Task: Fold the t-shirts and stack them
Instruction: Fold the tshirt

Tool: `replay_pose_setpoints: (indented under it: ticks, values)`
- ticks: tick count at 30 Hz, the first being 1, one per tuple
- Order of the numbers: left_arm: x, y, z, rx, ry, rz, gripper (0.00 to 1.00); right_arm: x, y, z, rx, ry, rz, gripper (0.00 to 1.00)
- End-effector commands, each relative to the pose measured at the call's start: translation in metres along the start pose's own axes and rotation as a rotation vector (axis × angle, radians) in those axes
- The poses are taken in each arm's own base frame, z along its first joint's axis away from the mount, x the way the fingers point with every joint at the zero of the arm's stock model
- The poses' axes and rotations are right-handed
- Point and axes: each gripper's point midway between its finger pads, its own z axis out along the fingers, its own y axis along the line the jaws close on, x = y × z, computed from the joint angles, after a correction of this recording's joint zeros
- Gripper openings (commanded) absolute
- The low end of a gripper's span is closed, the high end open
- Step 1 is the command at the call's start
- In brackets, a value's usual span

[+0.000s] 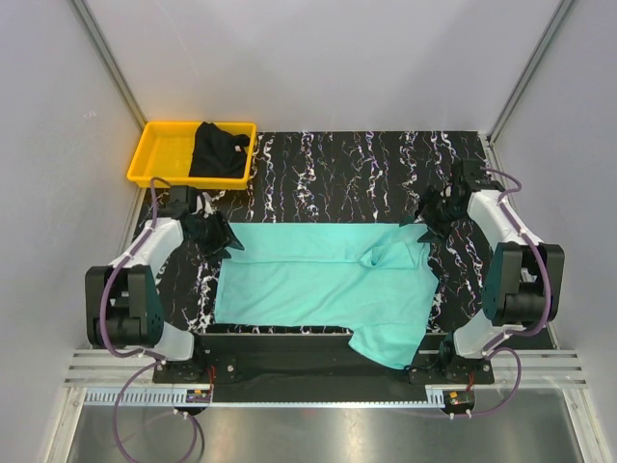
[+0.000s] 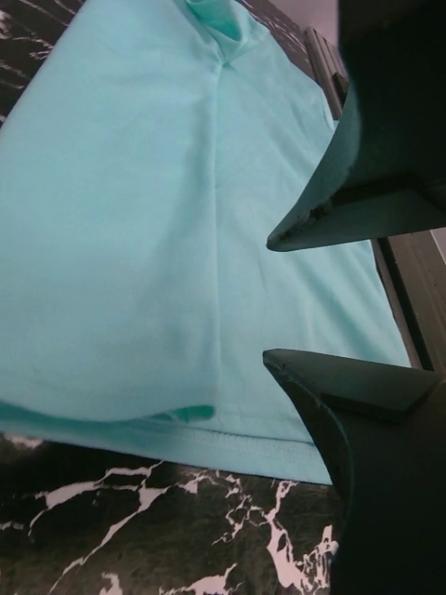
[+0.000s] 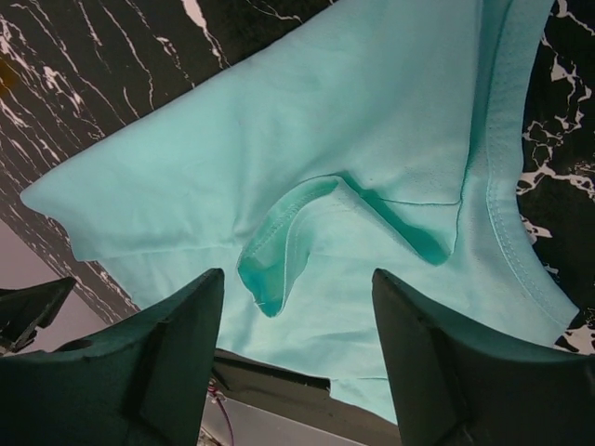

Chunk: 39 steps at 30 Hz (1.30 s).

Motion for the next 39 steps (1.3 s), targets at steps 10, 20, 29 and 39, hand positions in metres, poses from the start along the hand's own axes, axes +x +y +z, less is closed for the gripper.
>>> replay_pose_setpoints:
  ticks: [10,20,29,39]
  values:
    - [-0.013,0.036,0.022,-0.042,-0.048,-0.215,0.47,0.012,-0.023,0.004,0.038,0.047,0.007,0.7]
    - [-0.022,0.05,0.042,-0.059,-0.028,-0.273,0.38,0.006,-0.031,0.004,0.044,0.052,0.013,0.7]
    - [-0.023,0.05,0.048,-0.049,-0.001,-0.268,0.15,0.006,-0.025,0.026,-0.023,0.12,0.004,0.64]
    - [-0.02,0.045,0.044,-0.019,0.005,-0.244,0.0,-0.003,-0.026,0.035,-0.011,0.113,0.012,0.63]
